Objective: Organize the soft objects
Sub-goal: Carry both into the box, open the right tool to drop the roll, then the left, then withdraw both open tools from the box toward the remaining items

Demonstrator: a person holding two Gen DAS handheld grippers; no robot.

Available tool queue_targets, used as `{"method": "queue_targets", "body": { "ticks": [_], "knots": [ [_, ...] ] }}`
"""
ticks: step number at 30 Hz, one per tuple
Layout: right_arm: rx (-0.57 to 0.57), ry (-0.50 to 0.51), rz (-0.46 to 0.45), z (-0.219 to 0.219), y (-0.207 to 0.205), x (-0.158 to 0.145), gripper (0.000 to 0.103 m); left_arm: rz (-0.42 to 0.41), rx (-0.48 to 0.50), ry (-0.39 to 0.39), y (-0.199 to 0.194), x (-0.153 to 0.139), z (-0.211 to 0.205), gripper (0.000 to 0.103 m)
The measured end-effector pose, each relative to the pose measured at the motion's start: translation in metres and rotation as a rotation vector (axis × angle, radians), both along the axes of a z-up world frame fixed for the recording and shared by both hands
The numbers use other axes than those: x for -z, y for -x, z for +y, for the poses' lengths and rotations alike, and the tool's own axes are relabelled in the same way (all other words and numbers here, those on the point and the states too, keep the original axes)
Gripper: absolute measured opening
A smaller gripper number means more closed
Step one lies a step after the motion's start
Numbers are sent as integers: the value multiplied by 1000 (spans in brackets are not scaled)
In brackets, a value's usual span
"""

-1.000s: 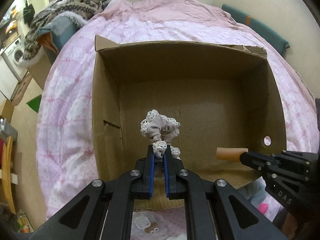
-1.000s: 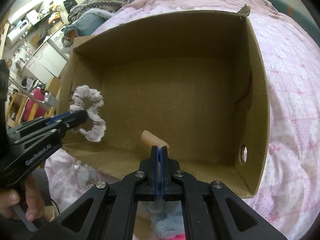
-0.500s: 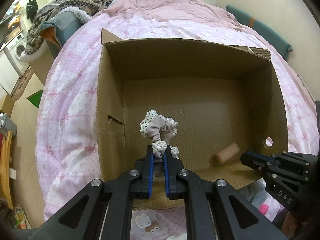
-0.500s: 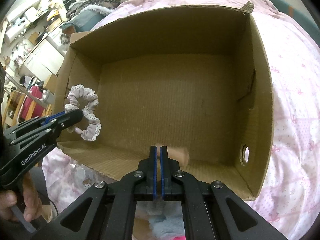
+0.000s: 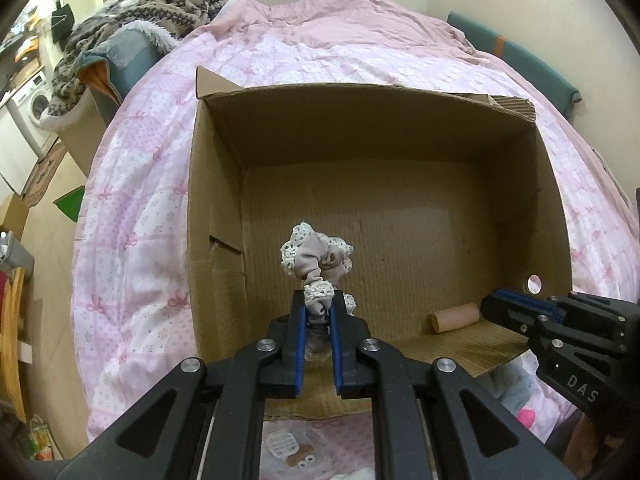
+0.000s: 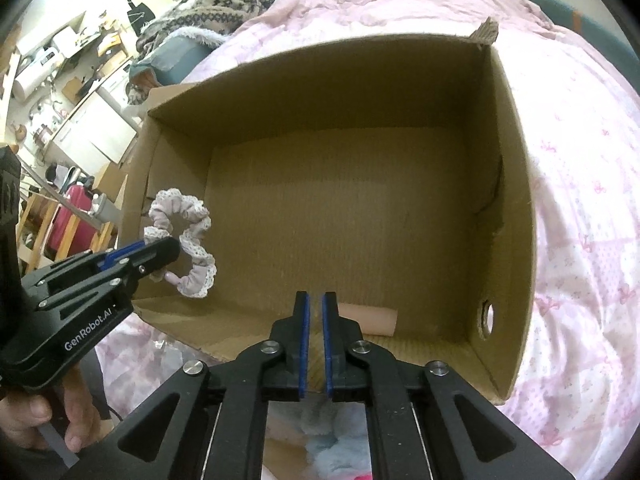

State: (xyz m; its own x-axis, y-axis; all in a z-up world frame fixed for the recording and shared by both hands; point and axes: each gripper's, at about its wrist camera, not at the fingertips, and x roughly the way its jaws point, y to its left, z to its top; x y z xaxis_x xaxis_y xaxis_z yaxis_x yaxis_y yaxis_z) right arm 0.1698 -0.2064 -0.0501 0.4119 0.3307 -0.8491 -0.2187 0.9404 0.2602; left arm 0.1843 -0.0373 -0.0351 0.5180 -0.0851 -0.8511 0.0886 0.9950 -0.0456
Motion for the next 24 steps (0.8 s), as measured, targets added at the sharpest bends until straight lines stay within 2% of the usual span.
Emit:
{"method": "queue_targets", "body": {
  "ticks": [2, 4, 7, 10, 11, 12, 17, 24],
  "knots": [
    [-2, -9, -20, -2, 1, -4, 11, -21, -1, 5, 1, -4, 0, 11],
    [4, -6, -48, -4, 4, -9, 12, -37, 3, -11, 2, -7, -2, 17],
    [13, -23, -73, -8, 7, -14, 22, -46, -2, -13, 2, -9, -3, 26],
    [28, -29, -81, -13, 9, -17, 46, -46, -10, -9, 2, -11, -2, 48],
    [39, -35, -88, -16, 10, -18, 62, -52, -13, -10, 3, -12, -1, 61],
    [49, -40, -99, -18, 10, -20, 69, -62, -14, -7, 4, -14, -1, 67],
    [78, -59, -119, -22, 10, -27, 71, -98, -12, -6, 8, -22, -2, 68],
    [109, -81, -124, -28, 10, -34, 71, -105, -41, -10, 13, -30, 4, 68]
  ]
}}
